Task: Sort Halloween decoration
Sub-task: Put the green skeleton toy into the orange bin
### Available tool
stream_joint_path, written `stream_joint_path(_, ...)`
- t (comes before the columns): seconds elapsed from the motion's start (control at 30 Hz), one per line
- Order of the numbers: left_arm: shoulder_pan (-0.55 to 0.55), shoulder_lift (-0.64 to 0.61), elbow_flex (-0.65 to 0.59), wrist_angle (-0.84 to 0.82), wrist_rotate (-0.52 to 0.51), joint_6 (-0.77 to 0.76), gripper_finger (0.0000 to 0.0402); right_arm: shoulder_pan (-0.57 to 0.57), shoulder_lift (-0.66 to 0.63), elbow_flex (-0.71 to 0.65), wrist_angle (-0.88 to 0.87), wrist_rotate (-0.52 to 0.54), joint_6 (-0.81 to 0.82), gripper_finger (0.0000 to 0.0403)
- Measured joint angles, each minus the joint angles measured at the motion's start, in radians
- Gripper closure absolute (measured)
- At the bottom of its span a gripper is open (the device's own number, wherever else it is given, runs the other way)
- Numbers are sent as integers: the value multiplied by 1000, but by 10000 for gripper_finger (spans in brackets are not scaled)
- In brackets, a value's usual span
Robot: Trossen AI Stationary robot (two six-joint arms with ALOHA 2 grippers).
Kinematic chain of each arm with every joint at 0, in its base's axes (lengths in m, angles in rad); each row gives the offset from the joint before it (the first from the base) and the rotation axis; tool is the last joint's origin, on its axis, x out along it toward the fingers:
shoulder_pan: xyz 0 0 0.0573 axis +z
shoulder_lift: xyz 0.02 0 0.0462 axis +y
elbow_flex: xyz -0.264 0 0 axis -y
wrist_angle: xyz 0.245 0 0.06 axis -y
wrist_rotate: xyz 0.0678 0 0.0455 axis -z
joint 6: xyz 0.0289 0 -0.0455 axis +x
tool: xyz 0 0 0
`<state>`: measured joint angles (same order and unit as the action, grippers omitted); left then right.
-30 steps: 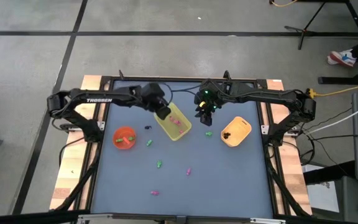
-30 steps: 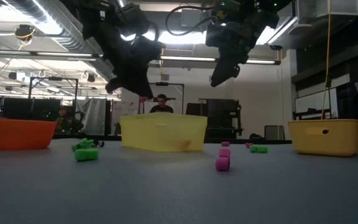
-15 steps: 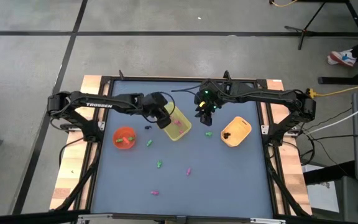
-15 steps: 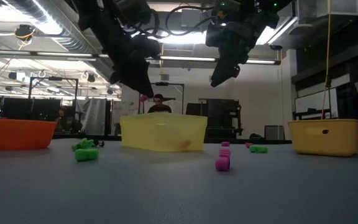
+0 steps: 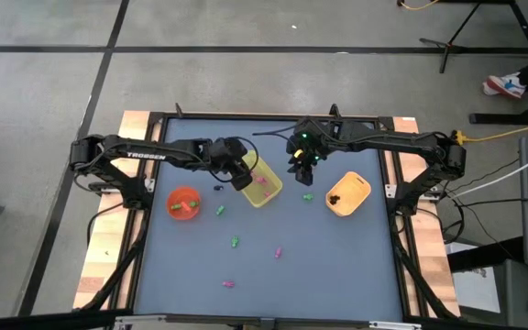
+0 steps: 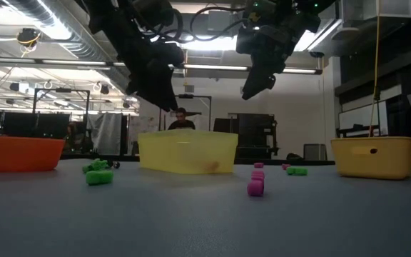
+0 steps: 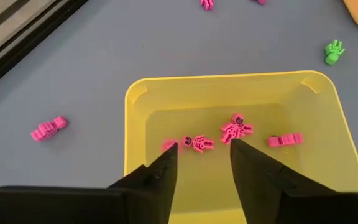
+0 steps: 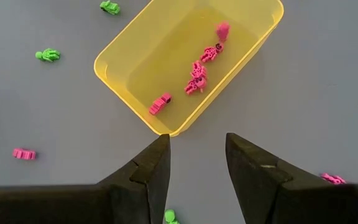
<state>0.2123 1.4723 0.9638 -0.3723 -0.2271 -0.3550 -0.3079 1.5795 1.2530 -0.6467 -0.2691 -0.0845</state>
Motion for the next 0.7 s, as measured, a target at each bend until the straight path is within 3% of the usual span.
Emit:
stream_joint_path(0.3,0,0,0,0,0,-1,251,0,0,-6,-120,0,0,249)
stream_joint_path(0.7,0,0,0,0,0,-2,251,1,2,-273,-91,-1,-2,249)
